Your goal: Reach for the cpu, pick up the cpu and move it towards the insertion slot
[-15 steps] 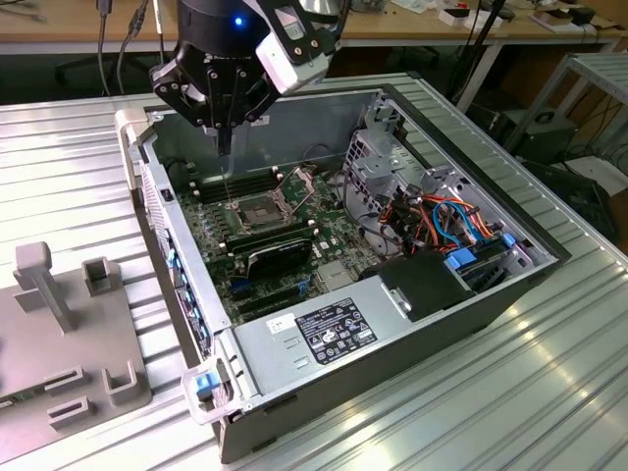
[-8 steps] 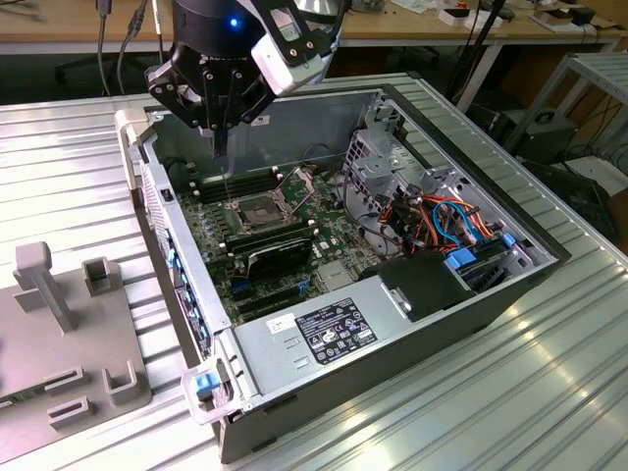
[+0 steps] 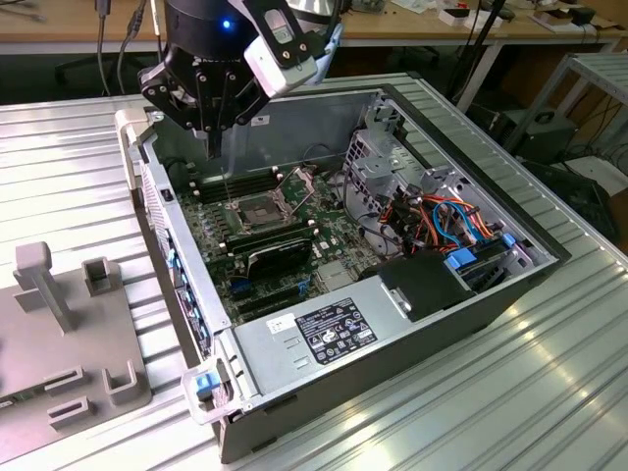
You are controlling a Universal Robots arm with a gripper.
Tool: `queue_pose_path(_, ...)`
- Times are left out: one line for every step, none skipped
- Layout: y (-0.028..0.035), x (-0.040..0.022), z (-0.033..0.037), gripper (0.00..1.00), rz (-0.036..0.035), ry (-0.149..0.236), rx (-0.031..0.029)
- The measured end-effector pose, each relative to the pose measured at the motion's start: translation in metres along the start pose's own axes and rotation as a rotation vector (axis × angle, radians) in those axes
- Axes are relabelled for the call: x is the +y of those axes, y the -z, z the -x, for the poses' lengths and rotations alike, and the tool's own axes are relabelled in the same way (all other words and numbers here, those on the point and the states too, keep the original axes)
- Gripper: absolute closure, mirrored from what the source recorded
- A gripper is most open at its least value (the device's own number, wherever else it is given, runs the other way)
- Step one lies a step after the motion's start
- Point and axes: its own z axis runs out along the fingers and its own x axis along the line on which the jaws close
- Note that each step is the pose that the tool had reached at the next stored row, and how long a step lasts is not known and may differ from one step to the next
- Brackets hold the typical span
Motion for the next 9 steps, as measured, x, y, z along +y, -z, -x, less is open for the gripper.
queue_pose_path(0.0,0.0,-0.0003,0.89,0.0,0.0,0.0004)
queue_pose_path(-0.0001,-0.0001,-0.0009,0.89,-0.0001,0.0,0.0009)
queue_pose_path(-0.0002,-0.0001,-0.0012,0.89,-0.0002,0.0,0.0014)
queue_pose_path(-0.0003,-0.0001,-0.0015,0.89,-0.0001,0.0,0.0016)
queue_pose_path(-0.0003,-0.0002,-0.0021,0.89,-0.0001,0.0,0.0018)
queue_pose_path(-0.0004,-0.0002,-0.0024,0.89,-0.0001,0.0,0.0019)
queue_pose_path(-0.0004,-0.0002,-0.0028,0.89,-0.0002,0.0,0.0021)
queue_pose_path(-0.0005,-0.0003,-0.003,0.89,-0.0001,0.0,0.0023)
queue_pose_path(-0.0005,-0.0003,-0.0035,0.89,-0.0002,0.0,0.0026)
